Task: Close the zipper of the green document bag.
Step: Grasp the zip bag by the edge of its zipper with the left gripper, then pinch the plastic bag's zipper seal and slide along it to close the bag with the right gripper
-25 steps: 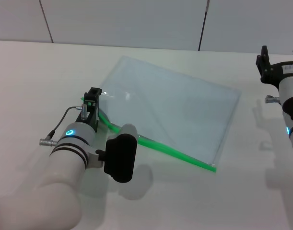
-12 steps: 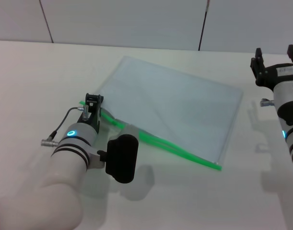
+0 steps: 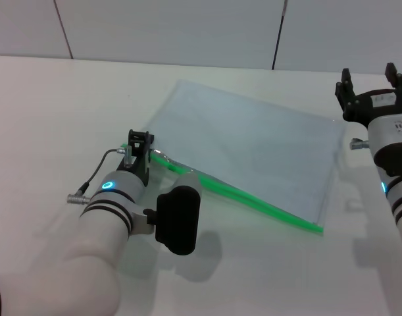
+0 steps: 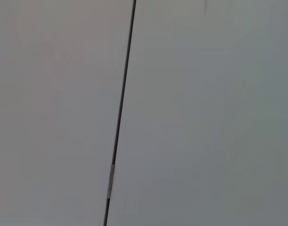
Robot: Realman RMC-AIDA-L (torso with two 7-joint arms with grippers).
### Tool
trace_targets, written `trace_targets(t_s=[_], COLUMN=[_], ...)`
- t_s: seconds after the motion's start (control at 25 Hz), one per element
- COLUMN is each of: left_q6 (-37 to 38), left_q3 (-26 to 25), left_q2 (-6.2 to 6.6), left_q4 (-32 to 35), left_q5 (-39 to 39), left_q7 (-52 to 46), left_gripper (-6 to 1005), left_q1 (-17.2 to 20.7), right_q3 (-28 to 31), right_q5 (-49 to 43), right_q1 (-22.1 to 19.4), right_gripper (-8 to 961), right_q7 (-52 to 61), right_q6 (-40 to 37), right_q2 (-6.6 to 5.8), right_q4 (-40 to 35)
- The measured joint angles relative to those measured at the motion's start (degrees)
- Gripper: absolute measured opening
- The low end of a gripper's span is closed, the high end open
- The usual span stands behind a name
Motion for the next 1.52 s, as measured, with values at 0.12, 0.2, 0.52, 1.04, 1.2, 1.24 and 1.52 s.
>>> trace_targets(t_s=[0.12, 0.2, 0.52, 1.04, 1.2, 1.24, 1.52], left_q6=[-0.38, -1.57, -7.18, -12.8, -13.81, -14.12, -15.4], left_q3=[0.01, 0.12, 0.03, 0.09, 0.08, 0.08, 0.04], left_q2=[0.02, 0.08, 0.22, 0.22, 0.22, 0.24, 0.32], left_q4=[0.07, 0.18, 1.32, 1.62, 1.63, 1.62, 1.63], left_q5=[0.7, 2.93, 10.7, 16.97, 17.95, 18.16, 19.28], left_q7=[-0.87, -2.88, -8.3, -22.81, -25.34, -25.81, -27.5], left_gripper=[53, 53, 54, 54, 55, 55, 55], left_q1=[0.08, 0.52, 1.73, 1.82, 1.93, 1.96, 1.95], right_q3=[-0.54, -0.9, -2.63, -4.27, -6.05, -6.49, -10.49], right_q5=[0.0, 0.0, -0.08, -0.08, -0.91, -1.41, -2.3], right_q1=[0.1, 0.1, 0.14, 0.23, 0.24, 0.11, -0.3], right_gripper=[726, 726, 726, 726, 725, 725, 725], right_q7=[-0.02, -0.02, -0.34, -1.62, -1.64, -1.86, -6.74], right_q6=[0.0, -0.01, -0.57, -0.49, -0.24, -0.24, -0.15], right_q2=[0.0, -0.02, -0.11, -0.18, -0.22, -0.24, -0.31], right_q4=[0.0, 0.0, -0.28, -1.22, -2.27, -2.64, -6.13])
